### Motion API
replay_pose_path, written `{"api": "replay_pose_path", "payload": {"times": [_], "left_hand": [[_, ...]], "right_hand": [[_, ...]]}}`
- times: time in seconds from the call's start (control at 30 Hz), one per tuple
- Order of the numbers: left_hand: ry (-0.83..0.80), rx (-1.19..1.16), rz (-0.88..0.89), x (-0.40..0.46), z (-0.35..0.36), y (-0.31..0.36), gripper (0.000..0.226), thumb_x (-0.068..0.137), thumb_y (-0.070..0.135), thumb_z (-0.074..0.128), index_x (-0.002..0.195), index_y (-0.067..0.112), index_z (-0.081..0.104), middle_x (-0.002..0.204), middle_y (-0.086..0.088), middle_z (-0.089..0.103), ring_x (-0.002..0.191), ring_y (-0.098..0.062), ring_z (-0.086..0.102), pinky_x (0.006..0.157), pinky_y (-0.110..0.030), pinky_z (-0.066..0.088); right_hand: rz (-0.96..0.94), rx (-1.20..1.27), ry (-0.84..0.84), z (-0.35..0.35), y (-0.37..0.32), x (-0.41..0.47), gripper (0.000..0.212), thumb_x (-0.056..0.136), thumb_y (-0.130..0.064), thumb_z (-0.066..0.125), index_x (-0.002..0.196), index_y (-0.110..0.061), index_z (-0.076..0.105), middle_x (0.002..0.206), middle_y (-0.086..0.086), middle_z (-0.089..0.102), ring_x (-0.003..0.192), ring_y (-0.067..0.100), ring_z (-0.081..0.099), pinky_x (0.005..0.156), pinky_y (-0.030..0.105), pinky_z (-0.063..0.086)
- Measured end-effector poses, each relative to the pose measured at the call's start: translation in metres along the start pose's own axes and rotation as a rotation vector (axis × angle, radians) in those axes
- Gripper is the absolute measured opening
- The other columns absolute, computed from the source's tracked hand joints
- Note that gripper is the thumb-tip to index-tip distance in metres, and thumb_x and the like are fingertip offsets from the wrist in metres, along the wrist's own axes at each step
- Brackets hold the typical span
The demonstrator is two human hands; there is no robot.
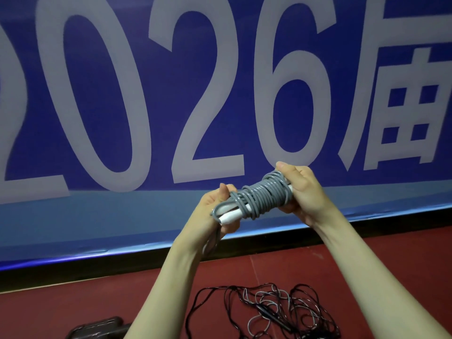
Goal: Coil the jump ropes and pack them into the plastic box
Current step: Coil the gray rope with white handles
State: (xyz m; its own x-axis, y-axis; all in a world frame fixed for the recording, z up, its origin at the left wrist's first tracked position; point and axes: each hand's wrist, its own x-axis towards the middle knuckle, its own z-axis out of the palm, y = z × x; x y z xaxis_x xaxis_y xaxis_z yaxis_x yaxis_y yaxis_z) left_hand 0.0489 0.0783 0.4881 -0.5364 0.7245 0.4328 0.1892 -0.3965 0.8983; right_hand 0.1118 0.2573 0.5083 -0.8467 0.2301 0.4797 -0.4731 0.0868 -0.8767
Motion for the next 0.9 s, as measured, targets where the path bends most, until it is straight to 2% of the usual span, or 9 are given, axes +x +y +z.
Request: {"api": "replay_pose_path", "payload": {"times": [0.17, 0.2, 0.3, 0.4, 0.53, 0.63, 0.7, 0.8, 0.9], "left_hand": [[0.448, 0.147, -0.082, 0.015, 0.015, -0.008, 0.036, 0.104, 0.031, 0.035, 0.077, 0.02, 0.056, 0.048, 0.005, 0.029, 0.039, -0.006, 0.021, 0.039, -0.016, 0.016], [0.47, 0.171, -0.095, 0.017, 0.018, -0.009, 0.031, 0.104, 0.02, 0.033, 0.086, 0.024, 0.059, 0.049, 0.006, 0.028, 0.04, -0.006, 0.021, 0.039, -0.017, 0.016], [0.474, 0.373, -0.091, 0.019, 0.028, -0.01, 0.033, 0.097, 0.004, 0.027, 0.068, 0.018, 0.036, 0.053, 0.008, 0.027, 0.046, -0.008, 0.023, 0.044, -0.022, 0.018], [0.451, 0.527, -0.108, 0.019, 0.035, -0.01, 0.03, 0.099, 0.007, 0.026, 0.076, 0.011, 0.045, 0.052, 0.01, 0.029, 0.046, -0.01, 0.026, 0.043, -0.021, 0.023], [0.367, 0.952, -0.143, 0.016, 0.037, -0.016, 0.026, 0.102, 0.02, 0.027, 0.096, 0.01, 0.05, 0.074, -0.008, 0.055, 0.065, -0.03, 0.05, 0.063, -0.041, 0.043], [0.327, 1.261, -0.142, 0.013, 0.044, -0.017, 0.025, 0.104, 0.026, 0.026, 0.089, 0.011, 0.039, 0.077, -0.008, 0.05, 0.068, -0.029, 0.043, 0.062, -0.041, 0.036], [0.32, 1.299, -0.116, 0.014, 0.043, -0.018, 0.027, 0.104, 0.029, 0.027, 0.086, 0.012, 0.037, 0.07, -0.005, 0.042, 0.063, -0.027, 0.036, 0.06, -0.038, 0.029], [0.335, 1.218, -0.054, 0.016, 0.034, -0.023, 0.037, 0.103, 0.035, 0.033, 0.076, 0.01, 0.041, 0.069, -0.009, 0.051, 0.064, -0.032, 0.045, 0.058, -0.04, 0.037], [0.366, 1.095, -0.013, 0.015, 0.029, -0.021, 0.042, 0.101, 0.032, 0.04, 0.071, 0.009, 0.057, 0.064, -0.002, 0.062, 0.054, -0.016, 0.049, 0.057, -0.031, 0.041]], "right_hand": [[0.023, -0.016, 0.186, 0.007, 0.007, 0.004, 0.033, 0.102, -0.021, 0.038, 0.077, -0.004, 0.052, 0.045, -0.005, 0.034, 0.038, 0.01, 0.027, 0.042, 0.017, 0.019], [0.025, -0.014, 0.251, 0.01, 0.008, 0.006, 0.03, 0.101, -0.02, 0.039, 0.077, -0.006, 0.051, 0.045, -0.005, 0.033, 0.038, 0.009, 0.027, 0.041, 0.016, 0.021], [0.028, 0.042, 0.424, 0.015, 0.014, 0.01, 0.027, 0.099, -0.016, 0.039, 0.075, -0.009, 0.049, 0.047, -0.005, 0.03, 0.037, 0.008, 0.027, 0.041, 0.016, 0.022], [0.032, 0.041, 0.555, 0.012, 0.021, 0.014, 0.028, 0.1, -0.019, 0.04, 0.076, -0.01, 0.05, 0.052, 0.0, 0.03, 0.043, 0.013, 0.029, 0.043, 0.019, 0.022], [-0.006, -0.073, 0.703, 0.004, 0.03, 0.018, 0.036, 0.097, -0.024, 0.04, 0.063, -0.013, 0.039, 0.056, 0.003, 0.028, 0.059, 0.023, 0.031, 0.054, 0.035, 0.025], [-0.043, -0.167, 0.753, 0.0, 0.03, 0.017, 0.045, 0.099, -0.021, 0.04, 0.056, -0.018, 0.025, 0.052, -0.001, 0.026, 0.053, 0.019, 0.028, 0.053, 0.034, 0.023], [-0.095, -0.282, 0.768, -0.002, 0.027, 0.015, 0.048, 0.101, -0.019, 0.039, 0.055, -0.017, 0.023, 0.05, -0.003, 0.025, 0.046, 0.008, 0.025, 0.048, 0.028, 0.021], [-0.298, -0.458, 0.755, -0.004, 0.025, 0.009, 0.051, 0.104, -0.013, 0.036, 0.055, -0.018, 0.022, 0.047, -0.005, 0.023, 0.038, 0.006, 0.032, 0.04, 0.018, 0.02], [-0.54, -0.64, 0.751, -0.007, 0.03, 0.008, 0.046, 0.103, -0.015, 0.035, 0.059, -0.021, 0.024, 0.046, -0.012, 0.023, 0.039, 0.008, 0.036, 0.041, 0.015, 0.023]]}}
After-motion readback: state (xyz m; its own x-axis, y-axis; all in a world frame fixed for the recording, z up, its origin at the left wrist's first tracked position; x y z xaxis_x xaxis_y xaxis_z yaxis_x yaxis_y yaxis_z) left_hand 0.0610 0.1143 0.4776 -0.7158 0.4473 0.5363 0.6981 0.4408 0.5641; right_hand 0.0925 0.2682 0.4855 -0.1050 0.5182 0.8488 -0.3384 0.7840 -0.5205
